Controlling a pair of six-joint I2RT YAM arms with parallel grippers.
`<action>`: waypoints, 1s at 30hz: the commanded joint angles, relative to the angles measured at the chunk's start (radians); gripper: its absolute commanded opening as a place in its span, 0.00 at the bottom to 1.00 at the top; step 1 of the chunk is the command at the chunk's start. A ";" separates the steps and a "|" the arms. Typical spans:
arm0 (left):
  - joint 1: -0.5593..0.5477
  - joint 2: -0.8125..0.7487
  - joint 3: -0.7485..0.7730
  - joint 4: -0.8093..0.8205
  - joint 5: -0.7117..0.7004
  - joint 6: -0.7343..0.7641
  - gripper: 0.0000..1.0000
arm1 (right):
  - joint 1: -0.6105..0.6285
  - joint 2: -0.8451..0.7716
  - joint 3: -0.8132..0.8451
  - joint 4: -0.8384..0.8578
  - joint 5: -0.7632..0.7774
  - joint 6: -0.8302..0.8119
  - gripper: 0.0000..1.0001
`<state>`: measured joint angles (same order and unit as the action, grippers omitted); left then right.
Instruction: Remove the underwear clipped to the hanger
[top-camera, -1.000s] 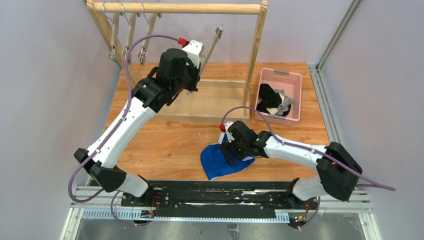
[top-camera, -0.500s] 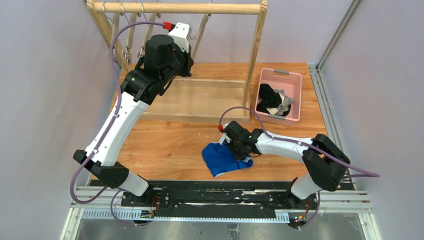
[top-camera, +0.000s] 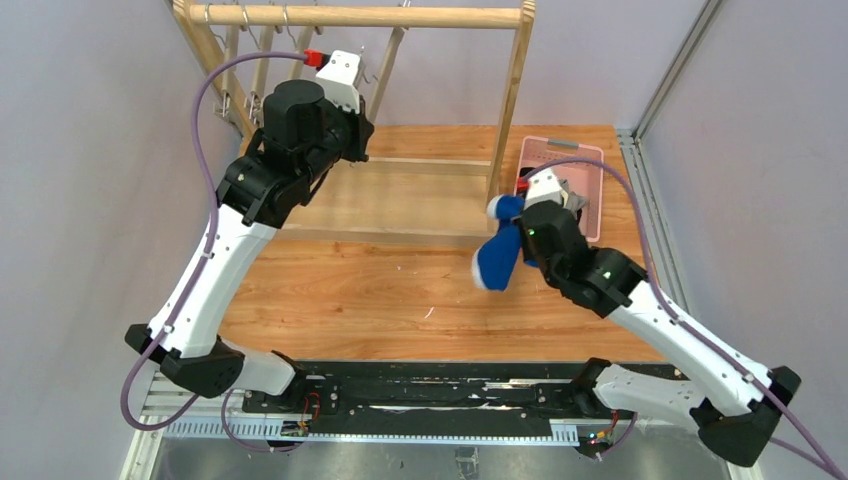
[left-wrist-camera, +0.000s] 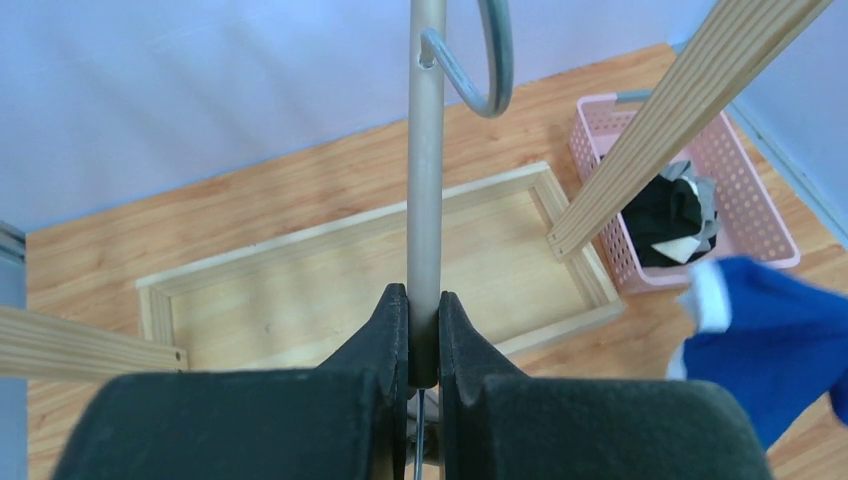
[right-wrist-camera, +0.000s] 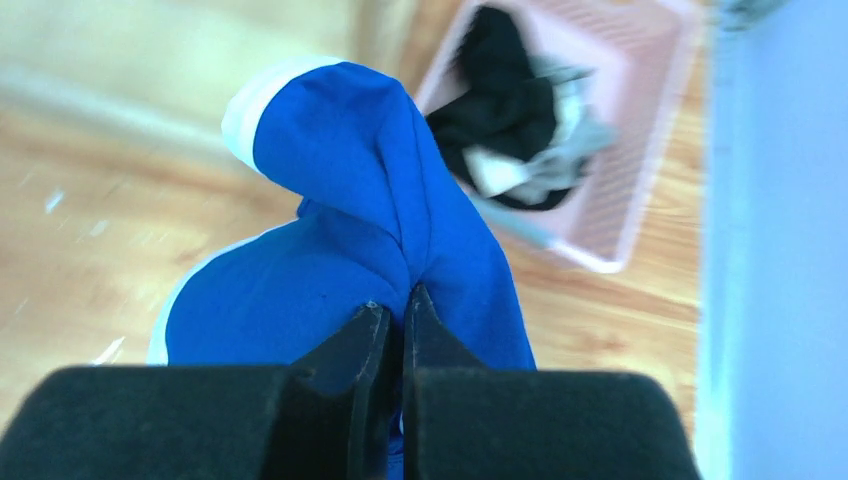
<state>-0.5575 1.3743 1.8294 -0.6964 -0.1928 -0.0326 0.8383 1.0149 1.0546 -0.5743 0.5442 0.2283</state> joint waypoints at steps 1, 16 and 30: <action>0.005 0.017 0.083 0.041 -0.017 0.021 0.00 | -0.152 -0.031 0.073 0.005 0.221 -0.105 0.01; 0.064 0.207 0.384 -0.018 0.006 0.029 0.00 | -0.667 0.169 0.082 0.346 -0.083 -0.190 0.01; 0.157 0.337 0.445 -0.066 0.076 -0.051 0.20 | -0.774 0.406 0.106 0.502 -0.259 -0.203 0.01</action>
<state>-0.4091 1.7157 2.2524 -0.7406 -0.1379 -0.0547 0.0906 1.3884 1.1347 -0.1497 0.3405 0.0395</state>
